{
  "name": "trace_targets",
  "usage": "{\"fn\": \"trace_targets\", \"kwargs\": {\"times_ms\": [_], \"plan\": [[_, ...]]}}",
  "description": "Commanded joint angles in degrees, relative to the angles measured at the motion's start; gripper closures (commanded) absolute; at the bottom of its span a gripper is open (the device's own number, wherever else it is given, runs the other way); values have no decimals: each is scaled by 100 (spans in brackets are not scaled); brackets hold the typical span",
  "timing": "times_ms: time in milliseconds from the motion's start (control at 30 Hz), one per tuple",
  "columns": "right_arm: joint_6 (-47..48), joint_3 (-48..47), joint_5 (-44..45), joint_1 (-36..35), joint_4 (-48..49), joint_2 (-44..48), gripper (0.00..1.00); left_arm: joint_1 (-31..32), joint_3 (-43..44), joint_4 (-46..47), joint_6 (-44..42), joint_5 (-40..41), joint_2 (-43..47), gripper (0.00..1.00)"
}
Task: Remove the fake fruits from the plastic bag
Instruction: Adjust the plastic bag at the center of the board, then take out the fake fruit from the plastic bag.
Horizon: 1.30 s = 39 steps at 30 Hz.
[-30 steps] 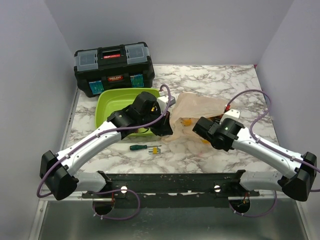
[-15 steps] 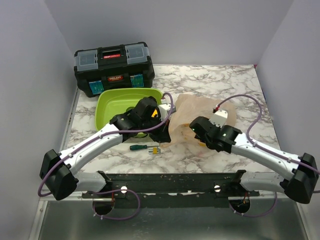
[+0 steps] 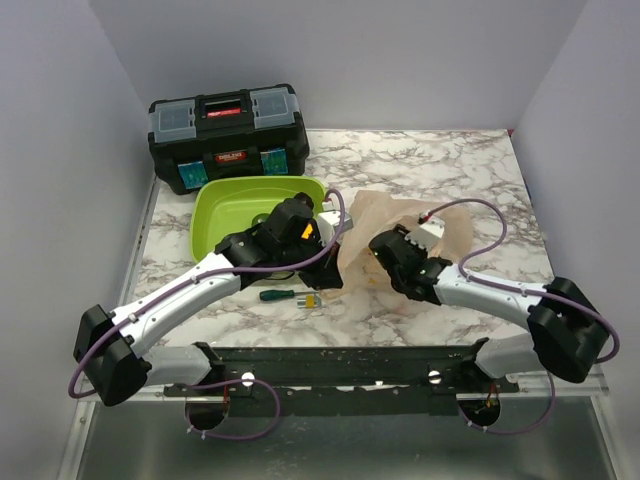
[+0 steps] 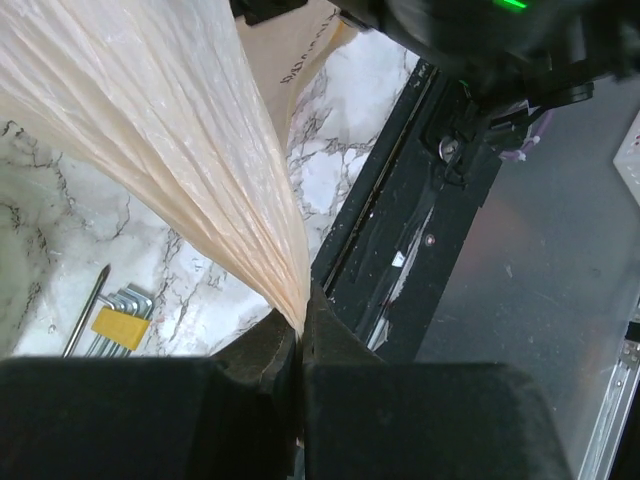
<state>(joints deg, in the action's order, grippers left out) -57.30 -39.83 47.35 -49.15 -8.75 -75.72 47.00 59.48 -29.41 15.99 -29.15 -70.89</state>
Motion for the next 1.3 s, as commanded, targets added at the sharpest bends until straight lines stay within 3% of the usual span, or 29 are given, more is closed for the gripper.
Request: {"fn": "trace_targets", "kwargs": {"times_ms": [0, 233, 433, 567, 667, 900, 1267], "plan": [[-1388, -56, 474, 627, -878, -451, 43, 47, -56, 51, -96, 58, 138, 100], [-1671, -349, 935, 803, -1876, -664, 43, 81, -41, 49, -87, -6, 17, 100], [-2521, -1022, 1671, 801, -3546, -1007, 22, 120, -34, 50, -78, -34, -34, 100], [-2736, -1318, 2061, 801, -4042, -1240, 11, 117, -40, 58, -78, -21, -55, 100], [-2595, -1309, 2160, 831, -3808, -1336, 7, 129, -34, 58, -78, -15, -65, 100], [-1196, -1197, 1793, 1101, -2367, -1618, 6, 135, -51, 49, -113, 74, -74, 100], [-501, -1076, 1074, 1812, -1455, -2046, 6, 164, -60, 45, -175, 239, -38, 100]]}}
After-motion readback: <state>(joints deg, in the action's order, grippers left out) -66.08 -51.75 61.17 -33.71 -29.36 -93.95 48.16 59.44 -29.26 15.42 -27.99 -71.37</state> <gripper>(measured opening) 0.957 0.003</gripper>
